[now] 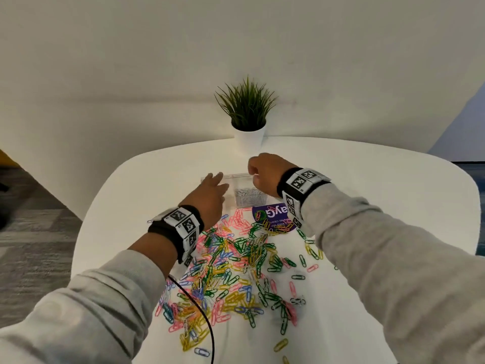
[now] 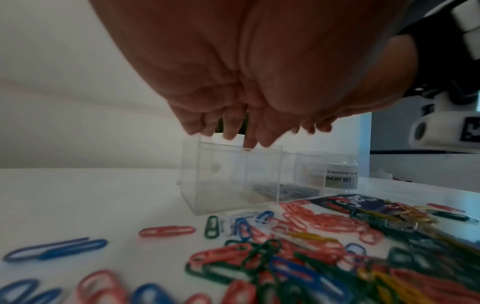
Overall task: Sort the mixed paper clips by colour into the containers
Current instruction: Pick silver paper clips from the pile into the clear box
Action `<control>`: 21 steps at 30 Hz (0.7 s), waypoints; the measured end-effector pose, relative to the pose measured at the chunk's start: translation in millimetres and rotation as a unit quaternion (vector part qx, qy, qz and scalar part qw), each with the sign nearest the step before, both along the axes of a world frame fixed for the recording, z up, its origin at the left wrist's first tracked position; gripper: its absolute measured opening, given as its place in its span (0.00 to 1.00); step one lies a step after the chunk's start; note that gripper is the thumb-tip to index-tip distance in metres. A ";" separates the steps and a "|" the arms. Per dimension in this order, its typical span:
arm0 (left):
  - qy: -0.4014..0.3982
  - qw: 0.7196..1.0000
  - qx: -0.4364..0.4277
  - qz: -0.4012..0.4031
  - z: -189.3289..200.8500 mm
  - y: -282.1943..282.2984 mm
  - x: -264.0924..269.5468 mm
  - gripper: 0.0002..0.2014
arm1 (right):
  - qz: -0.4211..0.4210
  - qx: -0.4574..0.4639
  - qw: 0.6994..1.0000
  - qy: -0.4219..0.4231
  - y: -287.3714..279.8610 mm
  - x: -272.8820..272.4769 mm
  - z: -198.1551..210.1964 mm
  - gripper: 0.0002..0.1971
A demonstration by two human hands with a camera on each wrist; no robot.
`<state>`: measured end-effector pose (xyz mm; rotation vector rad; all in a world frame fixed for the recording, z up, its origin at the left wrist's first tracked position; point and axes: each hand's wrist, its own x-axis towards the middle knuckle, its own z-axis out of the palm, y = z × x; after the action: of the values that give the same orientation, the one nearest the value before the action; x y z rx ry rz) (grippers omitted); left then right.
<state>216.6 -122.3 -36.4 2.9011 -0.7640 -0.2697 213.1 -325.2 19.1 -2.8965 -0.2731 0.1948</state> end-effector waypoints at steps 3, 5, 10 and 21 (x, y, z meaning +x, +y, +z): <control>-0.074 0.993 -0.093 -0.011 0.4 11.4 -12.8 0.22 | 0.016 -0.035 0.999 -0.021 -1.1 -10.8 -10.8 0.21; -0.091 0.987 -0.127 -0.040 3.5 12.6 -27.8 0.16 | 0.019 -0.006 0.996 -0.084 -3.8 -31.2 -20.0 0.18; 0.009 0.989 -0.017 -0.148 -9.0 -5.1 -56.9 0.22 | 0.011 0.012 0.999 0.036 -13.7 -76.4 -54.3 0.11; -0.035 0.997 0.015 -0.074 -20.0 -20.3 -53.8 0.17 | -0.050 0.021 0.998 0.045 -29.8 -81.9 -70.6 0.14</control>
<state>162.8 -142.6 -56.4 2.8989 -0.9960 -0.1968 131.1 -355.0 -51.5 -2.8416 -0.1162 0.2979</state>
